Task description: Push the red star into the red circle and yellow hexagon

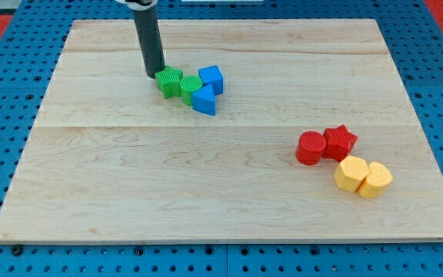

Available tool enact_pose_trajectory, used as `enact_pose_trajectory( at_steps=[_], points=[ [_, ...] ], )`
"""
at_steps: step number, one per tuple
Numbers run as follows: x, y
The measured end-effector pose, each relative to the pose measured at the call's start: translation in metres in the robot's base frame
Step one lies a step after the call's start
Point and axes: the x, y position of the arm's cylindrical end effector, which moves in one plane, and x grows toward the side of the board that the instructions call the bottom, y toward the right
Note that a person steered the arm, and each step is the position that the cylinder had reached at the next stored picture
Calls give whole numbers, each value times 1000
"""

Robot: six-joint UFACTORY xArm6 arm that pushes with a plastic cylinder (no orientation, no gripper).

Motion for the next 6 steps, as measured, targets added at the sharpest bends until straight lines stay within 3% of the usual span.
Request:
enact_pose_trajectory(
  at_steps=[1,3,4,5,6],
  points=[
    [0,2],
    [1,142],
    [7,244],
    [49,287],
    [131,289]
  ],
)
